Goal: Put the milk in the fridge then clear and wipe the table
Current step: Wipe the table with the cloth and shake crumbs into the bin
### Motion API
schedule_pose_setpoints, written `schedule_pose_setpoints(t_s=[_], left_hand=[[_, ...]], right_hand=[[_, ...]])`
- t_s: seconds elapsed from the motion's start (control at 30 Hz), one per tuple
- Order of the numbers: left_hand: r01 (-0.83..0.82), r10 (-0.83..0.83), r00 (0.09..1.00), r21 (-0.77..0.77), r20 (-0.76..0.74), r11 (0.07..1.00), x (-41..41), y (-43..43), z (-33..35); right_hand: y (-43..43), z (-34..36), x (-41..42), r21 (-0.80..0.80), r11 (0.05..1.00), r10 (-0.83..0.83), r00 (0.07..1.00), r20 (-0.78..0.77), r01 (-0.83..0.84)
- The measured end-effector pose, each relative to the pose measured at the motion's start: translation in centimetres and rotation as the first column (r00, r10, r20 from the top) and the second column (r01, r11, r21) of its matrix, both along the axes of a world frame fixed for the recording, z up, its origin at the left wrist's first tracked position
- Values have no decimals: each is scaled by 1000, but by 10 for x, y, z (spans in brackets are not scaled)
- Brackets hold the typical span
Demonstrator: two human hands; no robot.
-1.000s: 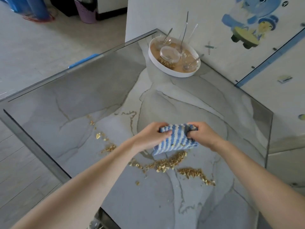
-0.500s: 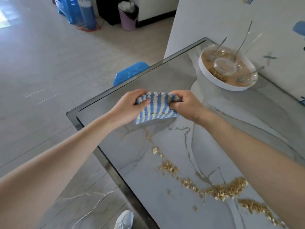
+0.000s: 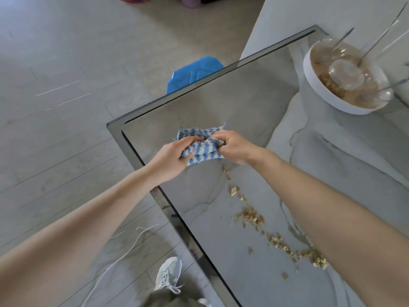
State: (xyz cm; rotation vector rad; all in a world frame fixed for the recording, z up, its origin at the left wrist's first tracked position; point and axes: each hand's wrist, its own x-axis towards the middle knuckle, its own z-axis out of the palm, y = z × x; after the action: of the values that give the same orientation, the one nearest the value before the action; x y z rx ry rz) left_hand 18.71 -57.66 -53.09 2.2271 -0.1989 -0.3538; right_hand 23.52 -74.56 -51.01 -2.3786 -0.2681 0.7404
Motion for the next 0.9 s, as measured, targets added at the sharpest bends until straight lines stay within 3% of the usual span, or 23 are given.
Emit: schedule_pose_setpoints(t_s=[0.23,0.43,0.77,0.9], left_hand=[[37,-39,995,-26,-96,999,-52,-26,7],[2,-14,987,-74,-158,997,-109,-68,10],[-60,22,985,-218,-172,974,-188,-154,5],[-54,24,994,-282,-111,958,-206,-189,4]], right_hand=[[-20,4,-39,-168,974,144,989,-44,-149],[-51,11,-82,-217,955,191,980,-64,-200],[-125,13,-148,-279,934,202,974,-98,-222],[-156,15,-166,-317,922,203,975,-92,-222]])
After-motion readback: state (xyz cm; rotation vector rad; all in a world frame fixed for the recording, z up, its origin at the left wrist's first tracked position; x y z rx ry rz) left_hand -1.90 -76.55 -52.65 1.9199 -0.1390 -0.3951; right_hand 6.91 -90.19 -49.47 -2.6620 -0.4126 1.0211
